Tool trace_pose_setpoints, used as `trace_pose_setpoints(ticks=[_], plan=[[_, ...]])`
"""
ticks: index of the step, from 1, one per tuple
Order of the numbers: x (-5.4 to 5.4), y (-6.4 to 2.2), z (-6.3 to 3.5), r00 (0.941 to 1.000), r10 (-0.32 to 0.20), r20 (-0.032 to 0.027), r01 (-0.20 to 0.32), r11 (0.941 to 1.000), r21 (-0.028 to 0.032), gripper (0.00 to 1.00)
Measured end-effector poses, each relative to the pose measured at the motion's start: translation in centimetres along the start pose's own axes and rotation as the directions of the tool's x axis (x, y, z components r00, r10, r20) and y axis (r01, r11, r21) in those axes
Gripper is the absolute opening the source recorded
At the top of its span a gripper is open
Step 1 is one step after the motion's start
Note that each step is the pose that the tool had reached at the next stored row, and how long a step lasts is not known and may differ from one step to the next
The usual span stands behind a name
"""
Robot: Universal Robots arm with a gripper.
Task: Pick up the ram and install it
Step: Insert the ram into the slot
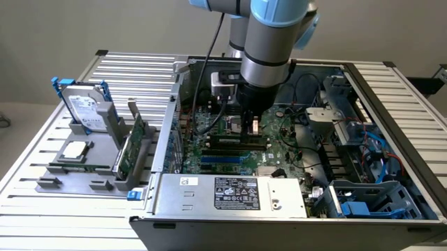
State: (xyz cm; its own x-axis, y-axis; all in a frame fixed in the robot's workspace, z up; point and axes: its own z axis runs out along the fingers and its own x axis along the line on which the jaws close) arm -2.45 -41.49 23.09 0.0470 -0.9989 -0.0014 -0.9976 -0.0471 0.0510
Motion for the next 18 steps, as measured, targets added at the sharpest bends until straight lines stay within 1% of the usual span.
trace_pose_setpoints(ticks=[5,7,9,12,13,15,18], plan=[[0.01,0.00,0.18,1.0000,0.002,-0.0036,-0.002,1.0000,0.0028,0.14],[-0.01,0.00,0.19,1.0000,0.003,-0.0041,-0.003,1.0000,0.0047,0.14],[-0.03,-0.01,0.20,1.0000,0.003,-0.0048,-0.003,1.0000,0.0085,0.14],[-0.09,0.00,0.20,1.0000,0.003,-0.0055,-0.003,0.9998,0.0173,0.14],[-0.13,0.03,0.20,1.0000,0.003,-0.0056,-0.003,0.9998,0.0194,0.14],[-0.18,0.13,0.20,1.0000,0.003,-0.0058,-0.003,0.9998,0.0208,0.14],[-0.25,0.28,0.23,1.0000,0.003,-0.0066,-0.003,0.9998,0.0213,0.14]])
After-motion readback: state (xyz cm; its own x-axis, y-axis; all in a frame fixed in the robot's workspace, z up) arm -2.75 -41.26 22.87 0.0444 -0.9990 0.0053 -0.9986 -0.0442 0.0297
